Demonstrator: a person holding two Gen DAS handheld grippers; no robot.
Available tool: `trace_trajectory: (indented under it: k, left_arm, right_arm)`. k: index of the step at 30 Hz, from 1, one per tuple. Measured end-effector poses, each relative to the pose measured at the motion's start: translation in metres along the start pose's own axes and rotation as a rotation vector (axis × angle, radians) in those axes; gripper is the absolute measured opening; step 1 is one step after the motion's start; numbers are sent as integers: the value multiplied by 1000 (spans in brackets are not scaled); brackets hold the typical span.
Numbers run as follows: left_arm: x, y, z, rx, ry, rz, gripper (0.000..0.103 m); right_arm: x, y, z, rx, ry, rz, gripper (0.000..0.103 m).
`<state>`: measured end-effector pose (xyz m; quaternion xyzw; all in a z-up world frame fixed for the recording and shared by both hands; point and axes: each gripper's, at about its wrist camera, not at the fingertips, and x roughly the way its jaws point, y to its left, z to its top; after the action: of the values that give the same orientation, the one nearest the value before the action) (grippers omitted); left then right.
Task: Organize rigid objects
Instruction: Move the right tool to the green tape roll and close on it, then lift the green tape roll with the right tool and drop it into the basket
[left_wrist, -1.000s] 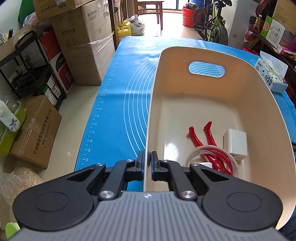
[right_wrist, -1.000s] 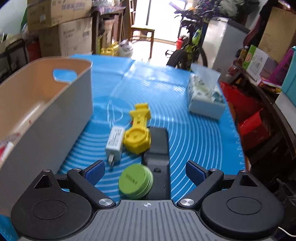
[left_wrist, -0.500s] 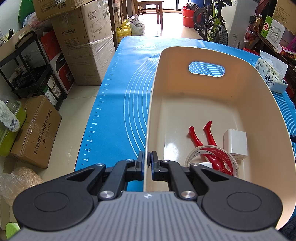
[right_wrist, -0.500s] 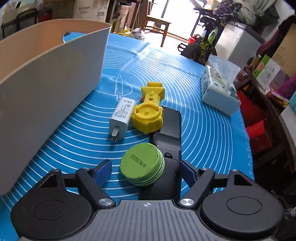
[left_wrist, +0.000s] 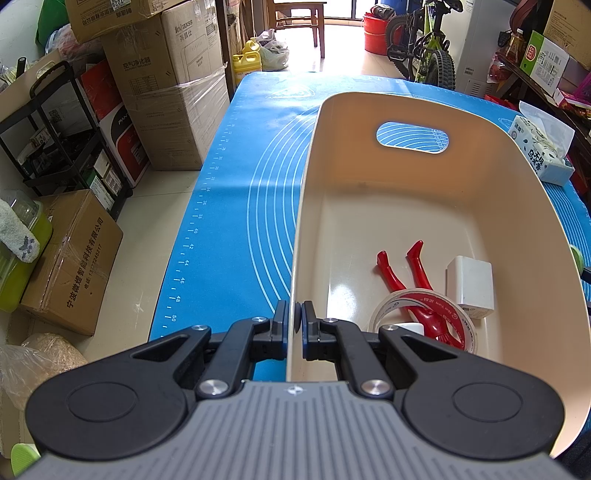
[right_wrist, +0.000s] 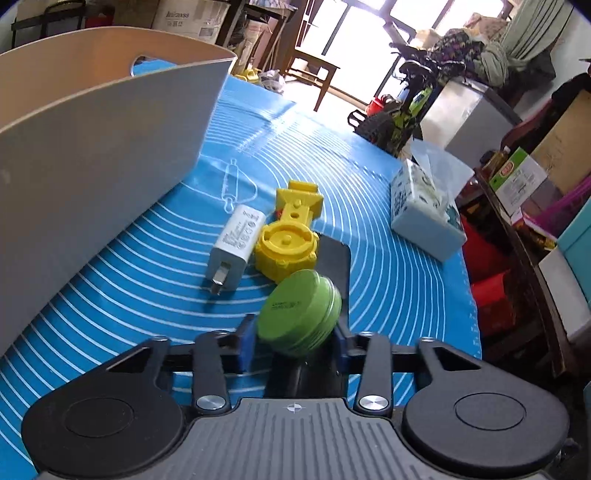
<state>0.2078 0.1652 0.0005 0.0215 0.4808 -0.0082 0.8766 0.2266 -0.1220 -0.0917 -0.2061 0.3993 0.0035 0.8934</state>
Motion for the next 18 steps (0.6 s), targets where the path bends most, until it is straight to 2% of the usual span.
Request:
trace_trajectory:
  k: [1, 2, 18]
  left_arm:
    - [0, 0, 0, -1, 0, 0, 8]
    - [0, 0, 0, -1, 0, -1, 8]
    - [0, 1, 0, -1, 0, 0, 8]
  right_arm:
    - [-1, 1, 1, 0, -7, -16, 29]
    - [-1, 0, 1, 6, -2, -24, 28]
    - [-5, -12, -8, 74, -40, -3, 28]
